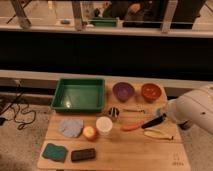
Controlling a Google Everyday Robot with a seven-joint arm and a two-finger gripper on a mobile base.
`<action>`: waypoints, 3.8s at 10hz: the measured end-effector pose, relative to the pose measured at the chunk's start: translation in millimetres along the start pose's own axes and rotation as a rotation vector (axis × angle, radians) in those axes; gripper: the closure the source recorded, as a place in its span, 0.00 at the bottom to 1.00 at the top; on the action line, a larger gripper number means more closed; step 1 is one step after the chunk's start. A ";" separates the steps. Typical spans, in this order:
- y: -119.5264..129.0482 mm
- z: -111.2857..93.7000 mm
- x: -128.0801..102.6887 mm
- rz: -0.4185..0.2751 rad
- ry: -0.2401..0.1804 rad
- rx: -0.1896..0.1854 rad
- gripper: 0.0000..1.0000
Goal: Wipe red bowl with brush
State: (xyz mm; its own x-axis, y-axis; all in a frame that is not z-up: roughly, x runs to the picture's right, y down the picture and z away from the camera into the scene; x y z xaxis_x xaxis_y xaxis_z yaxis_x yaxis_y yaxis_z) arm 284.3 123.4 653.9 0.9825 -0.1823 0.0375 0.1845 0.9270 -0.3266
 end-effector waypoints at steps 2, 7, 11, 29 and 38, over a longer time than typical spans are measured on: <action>2.6 3.2 -2.5 -0.011 0.001 -0.020 1.00; 3.3 3.5 -1.3 -0.010 0.002 -0.021 1.00; 31.2 19.8 -1.2 -0.009 0.012 -0.065 1.00; 92.8 67.3 -15.0 -0.105 0.016 -0.206 1.00; 105.1 86.0 -21.0 -0.157 0.008 -0.260 1.00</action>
State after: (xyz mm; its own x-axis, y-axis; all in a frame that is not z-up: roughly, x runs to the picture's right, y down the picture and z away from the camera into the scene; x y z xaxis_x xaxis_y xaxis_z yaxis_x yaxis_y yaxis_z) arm 285.2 252.9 699.9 0.9419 -0.3207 0.0994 0.3208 0.7724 -0.5482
